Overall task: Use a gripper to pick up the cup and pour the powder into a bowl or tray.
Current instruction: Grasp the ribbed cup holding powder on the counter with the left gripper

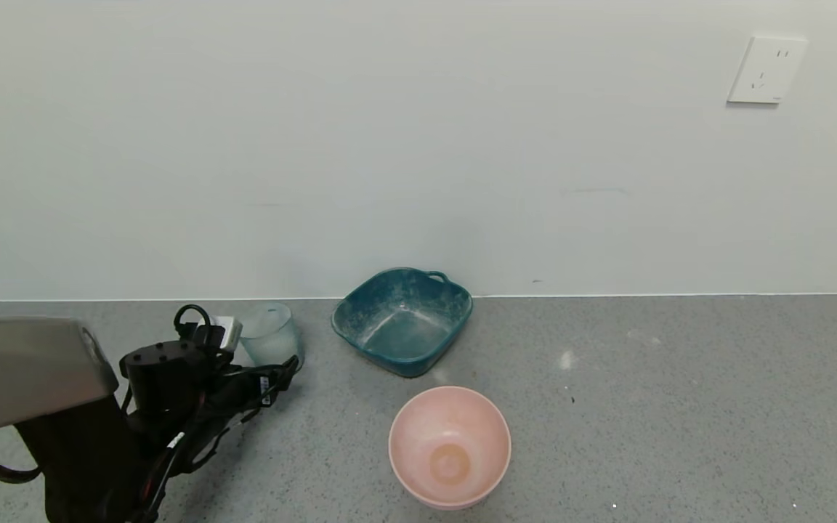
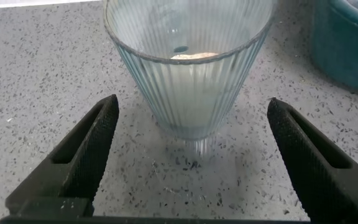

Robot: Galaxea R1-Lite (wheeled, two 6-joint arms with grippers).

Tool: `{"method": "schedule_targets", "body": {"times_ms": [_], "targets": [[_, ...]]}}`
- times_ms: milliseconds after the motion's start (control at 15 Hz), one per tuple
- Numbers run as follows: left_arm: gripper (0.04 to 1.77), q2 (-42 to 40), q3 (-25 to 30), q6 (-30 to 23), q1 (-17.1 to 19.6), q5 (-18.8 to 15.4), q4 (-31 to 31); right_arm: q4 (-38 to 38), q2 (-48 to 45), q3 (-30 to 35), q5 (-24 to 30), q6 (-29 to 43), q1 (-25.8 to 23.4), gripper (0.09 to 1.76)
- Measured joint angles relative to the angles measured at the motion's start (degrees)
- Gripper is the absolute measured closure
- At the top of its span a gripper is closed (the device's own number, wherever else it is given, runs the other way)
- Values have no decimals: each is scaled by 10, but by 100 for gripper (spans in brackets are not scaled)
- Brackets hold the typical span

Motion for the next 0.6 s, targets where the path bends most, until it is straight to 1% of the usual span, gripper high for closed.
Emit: {"method": "schedule_targets", "body": {"times_ms": [67,200,333,600], "targets": [[9,9,0,0,0,0,-15,0,0,0,0,0,0,14],[9,23,-3,-1,0,-2,-24,0,0,0,0,0,0,14],[9,35,-8,-12,0,-7,-47,0,0,0,0,0,0,14],[9,57,-28,-16,0,-2,-55,0,0,0,0,0,0,14]]}}
